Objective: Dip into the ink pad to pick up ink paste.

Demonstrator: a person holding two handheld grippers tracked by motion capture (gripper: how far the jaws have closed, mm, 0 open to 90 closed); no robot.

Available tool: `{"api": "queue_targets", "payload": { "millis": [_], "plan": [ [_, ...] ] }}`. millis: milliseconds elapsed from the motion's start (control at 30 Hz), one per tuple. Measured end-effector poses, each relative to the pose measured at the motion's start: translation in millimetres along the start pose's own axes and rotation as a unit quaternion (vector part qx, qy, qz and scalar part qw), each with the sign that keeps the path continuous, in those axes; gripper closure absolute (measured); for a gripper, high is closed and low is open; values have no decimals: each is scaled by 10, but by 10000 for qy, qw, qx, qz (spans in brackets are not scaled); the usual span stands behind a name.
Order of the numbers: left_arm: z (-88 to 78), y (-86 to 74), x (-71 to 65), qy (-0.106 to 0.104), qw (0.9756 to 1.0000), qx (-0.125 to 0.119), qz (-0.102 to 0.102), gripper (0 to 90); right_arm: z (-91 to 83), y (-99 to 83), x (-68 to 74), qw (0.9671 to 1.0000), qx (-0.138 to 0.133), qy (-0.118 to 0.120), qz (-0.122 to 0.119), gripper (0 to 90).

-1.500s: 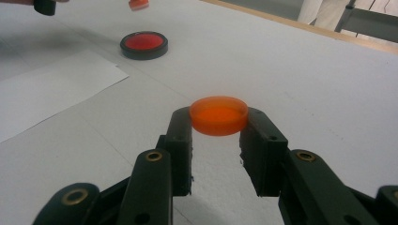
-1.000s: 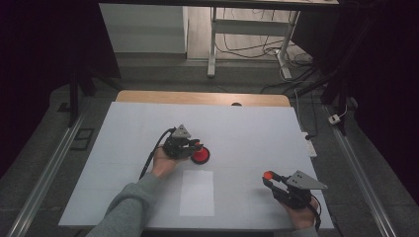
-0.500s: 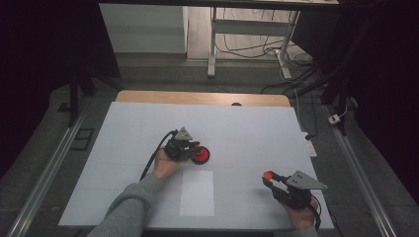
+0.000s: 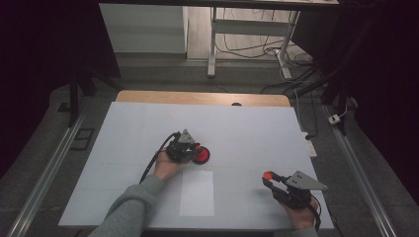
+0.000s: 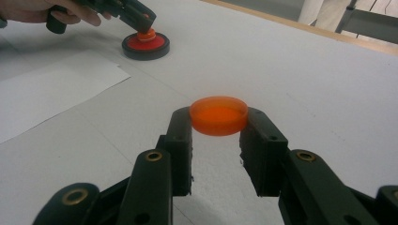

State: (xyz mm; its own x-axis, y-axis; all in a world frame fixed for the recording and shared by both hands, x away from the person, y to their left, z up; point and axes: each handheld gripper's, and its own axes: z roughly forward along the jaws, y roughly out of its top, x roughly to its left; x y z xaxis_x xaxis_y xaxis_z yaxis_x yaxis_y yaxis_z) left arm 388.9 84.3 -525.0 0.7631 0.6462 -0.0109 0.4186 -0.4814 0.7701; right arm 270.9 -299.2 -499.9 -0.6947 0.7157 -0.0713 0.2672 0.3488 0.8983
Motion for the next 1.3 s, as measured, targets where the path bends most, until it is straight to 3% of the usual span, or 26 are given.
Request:
{"api": "queue_targets", "payload": {
  "millis": [233, 667, 1000, 1100, 1300],
  "plan": [
    [0, -53, 53, -172, 9994, -168, -229, 727, -3, -1, 2, 10000, 11, -21, -8, 644],
    [1, -39, 13, -45, 9999, -121, -113, 727, -1, -2, 0, 10000, 10, -23, -15, 644],
    [-1, -33, 26, -77, 9998, -110, -173, 726, 7, 6, 11, 10000, 6, -11, -39, 644],
    [-3, -22, 47, -138, 9994, -108, -286, 725, 7, 9, 9, 10000, -4, -12, -40, 644],
    [-176, 74, 60, -110, 9977, -539, -389, 724, -2, 14, 4, 10000, -24, -13, -47, 643]
  ]
}}
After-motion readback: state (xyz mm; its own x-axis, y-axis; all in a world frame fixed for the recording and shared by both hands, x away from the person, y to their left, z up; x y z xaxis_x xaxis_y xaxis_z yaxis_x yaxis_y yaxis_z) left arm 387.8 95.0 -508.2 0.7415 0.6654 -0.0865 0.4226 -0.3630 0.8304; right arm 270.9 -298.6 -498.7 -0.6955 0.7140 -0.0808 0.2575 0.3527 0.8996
